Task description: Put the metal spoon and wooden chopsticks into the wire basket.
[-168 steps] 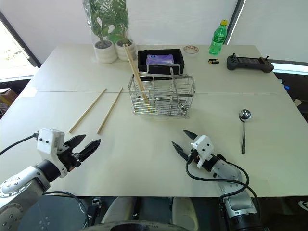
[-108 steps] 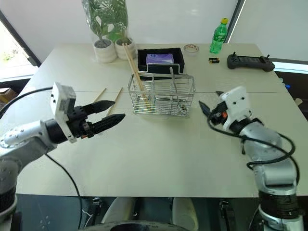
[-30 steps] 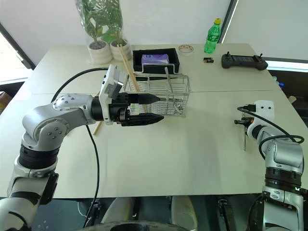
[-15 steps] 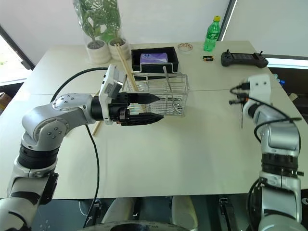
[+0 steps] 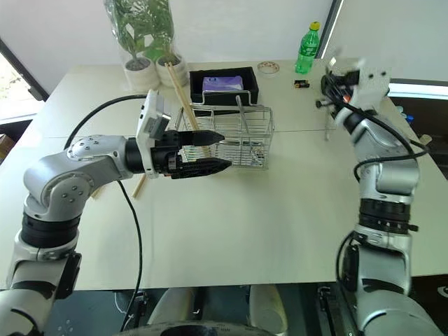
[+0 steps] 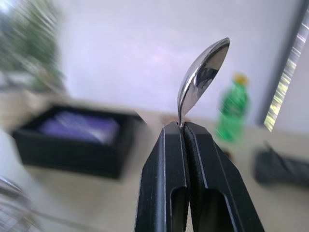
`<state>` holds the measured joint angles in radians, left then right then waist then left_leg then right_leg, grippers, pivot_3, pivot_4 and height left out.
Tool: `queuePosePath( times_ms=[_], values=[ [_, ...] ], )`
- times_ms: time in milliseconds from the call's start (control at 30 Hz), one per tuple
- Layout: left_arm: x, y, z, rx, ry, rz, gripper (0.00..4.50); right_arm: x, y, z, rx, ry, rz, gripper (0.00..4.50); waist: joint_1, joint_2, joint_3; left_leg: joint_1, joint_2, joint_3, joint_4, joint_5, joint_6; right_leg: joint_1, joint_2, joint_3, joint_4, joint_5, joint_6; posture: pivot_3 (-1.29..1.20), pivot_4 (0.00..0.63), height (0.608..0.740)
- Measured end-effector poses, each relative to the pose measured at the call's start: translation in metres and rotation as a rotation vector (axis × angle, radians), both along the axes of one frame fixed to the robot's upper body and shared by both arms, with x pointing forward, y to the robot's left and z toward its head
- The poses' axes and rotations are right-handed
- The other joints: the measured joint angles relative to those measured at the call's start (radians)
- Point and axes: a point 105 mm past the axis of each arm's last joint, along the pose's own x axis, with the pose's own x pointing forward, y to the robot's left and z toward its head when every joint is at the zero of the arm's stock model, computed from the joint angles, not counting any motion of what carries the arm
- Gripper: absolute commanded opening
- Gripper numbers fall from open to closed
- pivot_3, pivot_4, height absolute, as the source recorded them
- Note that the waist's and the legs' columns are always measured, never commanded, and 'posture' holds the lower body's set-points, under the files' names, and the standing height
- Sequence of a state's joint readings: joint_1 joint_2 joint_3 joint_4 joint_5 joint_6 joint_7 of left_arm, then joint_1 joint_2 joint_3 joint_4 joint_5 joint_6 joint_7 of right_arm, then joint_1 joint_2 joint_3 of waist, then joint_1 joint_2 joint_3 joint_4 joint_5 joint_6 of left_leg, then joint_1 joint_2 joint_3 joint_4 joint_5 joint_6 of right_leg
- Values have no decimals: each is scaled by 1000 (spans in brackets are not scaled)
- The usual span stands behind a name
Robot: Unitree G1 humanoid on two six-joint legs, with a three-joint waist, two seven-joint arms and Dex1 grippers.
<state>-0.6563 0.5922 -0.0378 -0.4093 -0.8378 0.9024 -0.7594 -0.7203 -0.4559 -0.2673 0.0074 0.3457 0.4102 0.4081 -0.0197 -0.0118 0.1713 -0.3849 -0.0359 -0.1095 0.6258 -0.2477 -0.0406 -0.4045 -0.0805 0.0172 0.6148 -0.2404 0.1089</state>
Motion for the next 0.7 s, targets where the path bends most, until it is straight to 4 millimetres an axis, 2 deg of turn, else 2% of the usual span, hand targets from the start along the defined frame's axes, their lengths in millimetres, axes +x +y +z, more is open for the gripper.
queuePosePath(
  times_ms=[100, 200, 300, 467, 600, 700],
  values=[
    [3, 10, 4, 18, -20, 39, 3502, -3, 30, 8, 29, -55, 106, 49, 3, 0, 0, -1, 0, 0, 0, 0, 0, 0, -1, 0, -1, 0, 0, 0, 150, 716],
    [8, 18, 5, 34, -33, 78, 3502, -4, 60, 1, 28, -53, 195, 49, 5, 0, 0, -1, -1, 0, 1, 0, 0, 0, -1, 0, -1, 0, 0, 0, 150, 716],
    [13, 28, 9, 35, -43, 122, 3502, -6, 80, -1, 12, -78, 249, 49, 5, 0, 0, -1, -1, 0, 0, 0, 0, -1, -1, 0, 0, 0, 0, 0, 150, 716],
    [17, 36, 15, 25, -63, 163, 3502, -4, 90, -7, -5, -107, 267, 49, 2, 0, 0, -1, -1, 0, 0, 0, 0, -1, -1, 0, 0, 0, 0, 0, 150, 716],
    [18, 38, 16, 21, -67, 178, 3502, 3, 90, -13, -12, -112, 247, 49, 2, 0, 0, -1, -1, 0, 0, 0, -1, -1, -1, 0, 0, 0, 0, 0, 150, 716],
    [19, 38, 16, 18, -67, 184, 3502, 5, 90, -10, -13, -138, 240, 49, 2, 0, 0, -1, -1, 0, 0, 0, -1, -1, -1, 0, 0, 0, 0, 0, 150, 716]
  ],
)
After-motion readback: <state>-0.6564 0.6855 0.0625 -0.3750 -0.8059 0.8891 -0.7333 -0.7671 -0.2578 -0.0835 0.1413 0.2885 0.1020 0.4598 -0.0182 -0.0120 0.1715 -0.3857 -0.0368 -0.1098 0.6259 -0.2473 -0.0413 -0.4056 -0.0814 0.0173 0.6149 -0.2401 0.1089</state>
